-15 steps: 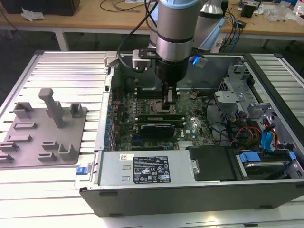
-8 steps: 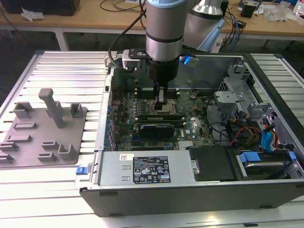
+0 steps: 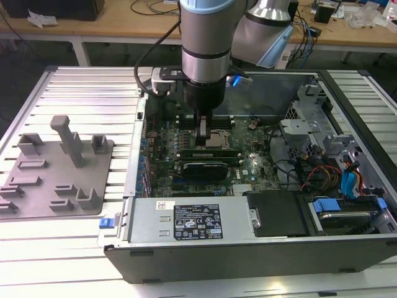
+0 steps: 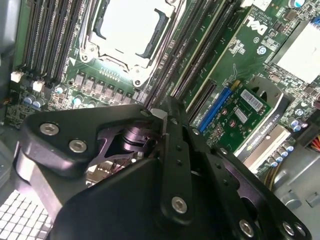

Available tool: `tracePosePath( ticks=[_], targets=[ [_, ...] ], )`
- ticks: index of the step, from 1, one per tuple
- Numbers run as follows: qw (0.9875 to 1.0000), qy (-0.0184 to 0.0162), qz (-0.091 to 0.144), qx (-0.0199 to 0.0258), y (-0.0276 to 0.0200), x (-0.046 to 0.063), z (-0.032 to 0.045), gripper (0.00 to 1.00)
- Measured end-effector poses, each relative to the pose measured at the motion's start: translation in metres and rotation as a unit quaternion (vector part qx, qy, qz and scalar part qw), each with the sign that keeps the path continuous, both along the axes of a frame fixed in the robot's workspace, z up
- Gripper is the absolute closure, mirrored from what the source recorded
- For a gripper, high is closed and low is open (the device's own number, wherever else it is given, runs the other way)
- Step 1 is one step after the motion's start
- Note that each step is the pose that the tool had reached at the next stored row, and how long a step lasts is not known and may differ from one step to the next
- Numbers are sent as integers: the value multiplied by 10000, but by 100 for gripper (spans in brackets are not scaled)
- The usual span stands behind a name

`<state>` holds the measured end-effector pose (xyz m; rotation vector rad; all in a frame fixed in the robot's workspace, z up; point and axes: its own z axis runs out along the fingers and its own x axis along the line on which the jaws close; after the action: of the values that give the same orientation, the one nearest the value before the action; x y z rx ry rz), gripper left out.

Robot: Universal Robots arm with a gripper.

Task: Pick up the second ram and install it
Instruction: 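Press down the second ram until it locks into place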

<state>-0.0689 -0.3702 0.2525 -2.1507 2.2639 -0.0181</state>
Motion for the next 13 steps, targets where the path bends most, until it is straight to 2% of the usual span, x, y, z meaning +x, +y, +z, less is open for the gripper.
tracePosePath(
  ticks=[5, 10, 13],
  targets=[
    [10000, -1, 0, 2, 0, 0, -22, 92],
    [10000, 0, 0, 8, 0, -5, -132, 92],
    [10000, 0, 0, 10, 0, -6, -158, 92]
  ],
)
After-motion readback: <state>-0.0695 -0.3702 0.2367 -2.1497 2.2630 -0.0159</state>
